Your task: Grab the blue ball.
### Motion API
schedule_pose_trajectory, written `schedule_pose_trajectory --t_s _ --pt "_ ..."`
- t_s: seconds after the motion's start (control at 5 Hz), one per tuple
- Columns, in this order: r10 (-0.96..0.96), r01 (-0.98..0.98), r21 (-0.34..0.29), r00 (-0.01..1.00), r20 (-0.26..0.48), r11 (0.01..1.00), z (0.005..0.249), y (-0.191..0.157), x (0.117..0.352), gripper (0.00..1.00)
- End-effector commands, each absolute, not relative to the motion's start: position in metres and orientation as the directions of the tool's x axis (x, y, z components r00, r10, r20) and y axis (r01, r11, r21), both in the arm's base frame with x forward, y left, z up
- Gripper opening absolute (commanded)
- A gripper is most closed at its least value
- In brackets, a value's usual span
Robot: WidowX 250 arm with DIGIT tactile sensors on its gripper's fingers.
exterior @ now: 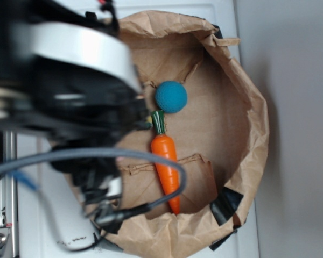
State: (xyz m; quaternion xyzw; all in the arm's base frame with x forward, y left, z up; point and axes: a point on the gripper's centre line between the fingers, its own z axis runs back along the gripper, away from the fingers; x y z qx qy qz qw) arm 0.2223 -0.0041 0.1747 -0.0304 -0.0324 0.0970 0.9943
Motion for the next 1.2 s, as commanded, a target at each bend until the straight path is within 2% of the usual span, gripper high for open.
schedule_pose_trajectory --t_s 0.0,0.2,0.4,0.6,1.0 --pt "0.439 -0.432 -0.079 0.887 0.142 0.898 0.144 0.023 0.251 1.0" --pt "0.523 -0.516 -0.088 0.837 0.162 0.852 0.128 0.033 0.26 1.0" --pt "0.516 -0.514 -0.06 0.839 0.173 0.856 0.109 0.037 0.278 1.0" --pt "0.518 -0.516 -0.064 0.836 0.183 0.854 0.094 0.041 0.288 1.0" --pt "0.524 -0.534 -0.024 0.819 0.235 0.845 0.058 0.048 0.297 1.0"
